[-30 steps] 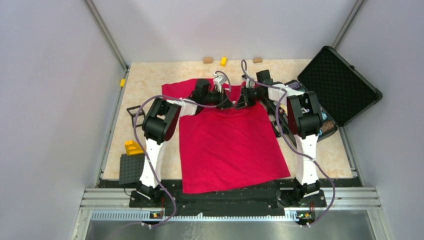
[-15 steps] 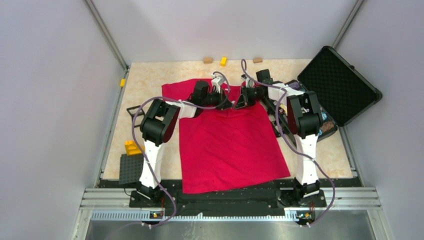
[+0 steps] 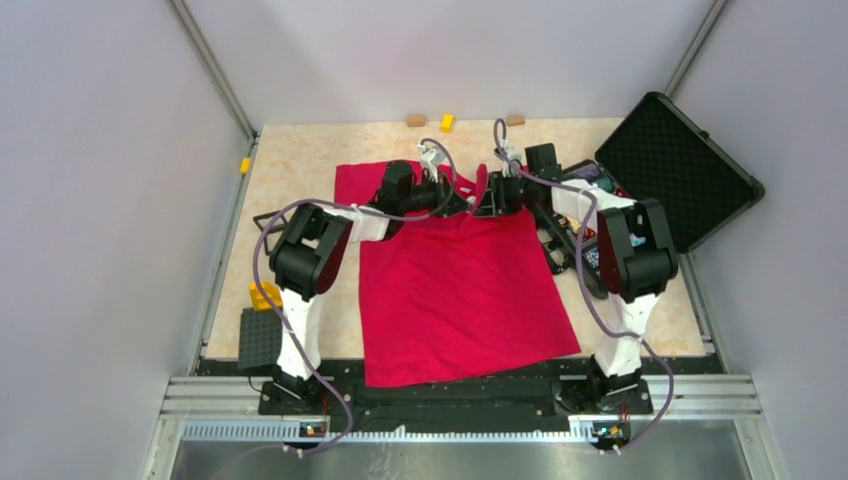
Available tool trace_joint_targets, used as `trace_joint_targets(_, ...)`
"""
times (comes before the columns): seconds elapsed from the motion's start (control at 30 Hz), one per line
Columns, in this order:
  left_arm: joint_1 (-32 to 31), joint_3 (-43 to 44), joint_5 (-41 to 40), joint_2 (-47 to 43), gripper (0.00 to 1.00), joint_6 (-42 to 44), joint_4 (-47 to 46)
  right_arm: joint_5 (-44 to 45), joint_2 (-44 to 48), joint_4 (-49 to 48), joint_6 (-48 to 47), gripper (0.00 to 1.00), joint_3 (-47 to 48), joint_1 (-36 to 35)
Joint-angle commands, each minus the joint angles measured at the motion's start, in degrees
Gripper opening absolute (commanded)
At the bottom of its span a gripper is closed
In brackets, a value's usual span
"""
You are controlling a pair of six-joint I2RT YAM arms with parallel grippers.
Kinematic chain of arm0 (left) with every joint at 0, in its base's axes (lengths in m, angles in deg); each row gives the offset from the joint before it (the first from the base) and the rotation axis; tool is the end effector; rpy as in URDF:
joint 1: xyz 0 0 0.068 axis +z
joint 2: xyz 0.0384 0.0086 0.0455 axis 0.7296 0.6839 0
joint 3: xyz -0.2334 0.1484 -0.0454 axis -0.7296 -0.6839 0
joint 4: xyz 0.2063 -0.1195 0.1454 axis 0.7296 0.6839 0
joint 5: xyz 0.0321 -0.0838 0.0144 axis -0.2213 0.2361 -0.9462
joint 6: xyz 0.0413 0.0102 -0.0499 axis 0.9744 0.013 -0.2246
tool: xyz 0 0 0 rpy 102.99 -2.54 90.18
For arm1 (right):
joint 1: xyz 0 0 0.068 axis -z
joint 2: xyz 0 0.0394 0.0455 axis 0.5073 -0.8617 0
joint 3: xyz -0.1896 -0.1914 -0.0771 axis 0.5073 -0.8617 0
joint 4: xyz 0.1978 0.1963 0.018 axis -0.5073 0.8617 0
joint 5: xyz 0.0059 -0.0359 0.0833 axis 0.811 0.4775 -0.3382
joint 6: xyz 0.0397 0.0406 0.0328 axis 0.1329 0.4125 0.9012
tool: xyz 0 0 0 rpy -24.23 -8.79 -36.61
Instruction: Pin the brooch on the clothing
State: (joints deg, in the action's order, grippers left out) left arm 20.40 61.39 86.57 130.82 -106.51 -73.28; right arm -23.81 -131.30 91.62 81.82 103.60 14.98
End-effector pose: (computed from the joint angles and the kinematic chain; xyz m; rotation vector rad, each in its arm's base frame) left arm 0.4205 -0.2467 0.1540 0.5162 1.9040 -1.2869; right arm 0.4300 0.1542 0.1650 -0.4468 2.3757 1.0595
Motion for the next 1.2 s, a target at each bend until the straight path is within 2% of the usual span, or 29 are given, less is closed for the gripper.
trace_joint_targets(0.0,-0.79,-1.55,3.09,-5.28,0.0,-2.85,-8.2,4.49,10.69,-9.22,0.09,0.43,-7.51,0.14)
trace_joint_targets(0.37,-0.2,-2.79,5.3,-6.87,0.0,-3.04,-6.55,5.69,25.7,-22.02,-0.16,0.56,-24.92,0.57)
trace_joint_targets(0.57,-0.13,-4.49,7.1,-9.17,0.0,-3.38,-6.29,5.77,31.75,-31.59,1.42,0.59,-32.74,0.63)
trace_joint_targets(0.7,-0.17,-5.78,8.11,-10.22,0.0,-4.09,-6.94,4.65,32.44,-37.87,2.57,0.61,-35.07,-0.91)
trace_joint_targets(0.97,-0.12,-7.16,9.0,-11.73,0.0,-5.06,-7.99,6.78,26.33,-39.46,1.75,0.6,-30.87,-4.73)
trace_joint_targets(1.03,-0.12,-7.45,9.18,-12.11,0.0,-5.01,-7.91,7.66,25.18,-40.05,1.75,0.57,-30.19,-5.19)
trace_joint_targets(1.17,-0.16,-8.18,7.63,-13.23,0.0,-3.95,-7.31,9.6,23.62,-38.72,2.39,0.31,-28.98,-5.48)
